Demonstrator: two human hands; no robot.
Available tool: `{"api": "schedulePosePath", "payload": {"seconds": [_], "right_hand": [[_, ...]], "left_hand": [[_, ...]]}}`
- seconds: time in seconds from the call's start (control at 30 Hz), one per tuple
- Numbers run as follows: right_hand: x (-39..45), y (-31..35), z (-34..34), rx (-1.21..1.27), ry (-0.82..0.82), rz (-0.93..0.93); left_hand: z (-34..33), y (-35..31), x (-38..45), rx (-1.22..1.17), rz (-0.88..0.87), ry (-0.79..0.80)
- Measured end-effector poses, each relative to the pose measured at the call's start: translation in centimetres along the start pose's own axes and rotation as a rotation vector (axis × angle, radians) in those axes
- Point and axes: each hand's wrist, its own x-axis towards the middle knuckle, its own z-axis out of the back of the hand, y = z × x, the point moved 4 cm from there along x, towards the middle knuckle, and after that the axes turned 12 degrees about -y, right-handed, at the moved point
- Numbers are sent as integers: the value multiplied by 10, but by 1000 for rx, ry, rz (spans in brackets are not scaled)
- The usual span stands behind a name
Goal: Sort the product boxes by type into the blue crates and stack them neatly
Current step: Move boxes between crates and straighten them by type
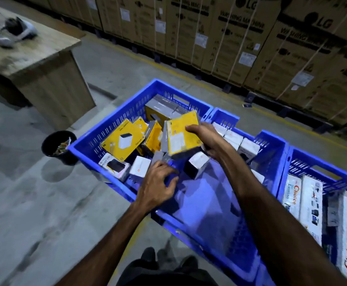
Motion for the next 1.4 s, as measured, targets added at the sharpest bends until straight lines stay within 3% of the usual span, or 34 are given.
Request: {"api": "schedulePosePath", "payload": {"seconds": [0.1,0.27,0.4,0.63,0.87,0.97,1.17,1.4], "right_hand": [[22,32,-48,-142,-44,99],[53,41,-104,-62,-96,132],[45,-3,-88,-450,-263,196],[-42,-45,-56,-653,-217,489],[-92,-75,-83,-825,-70,692],[-92,-76,-112,-932,-15,740],[-74,-74,-164,-1204,82,746],[-51,-91,-180,-1454,70,647]], "left_hand": [[3,4,-6,-25,21,2],[11,9,-9,-68,62,-17],[25,18,-11,-101,118,-85],[62,51,-16,-95,144,-86],[111,119,21,142,189,-78],[129,143,45,299,184,84],[131,181,97,712,255,693],[94,229,102,840,243,969]]}}
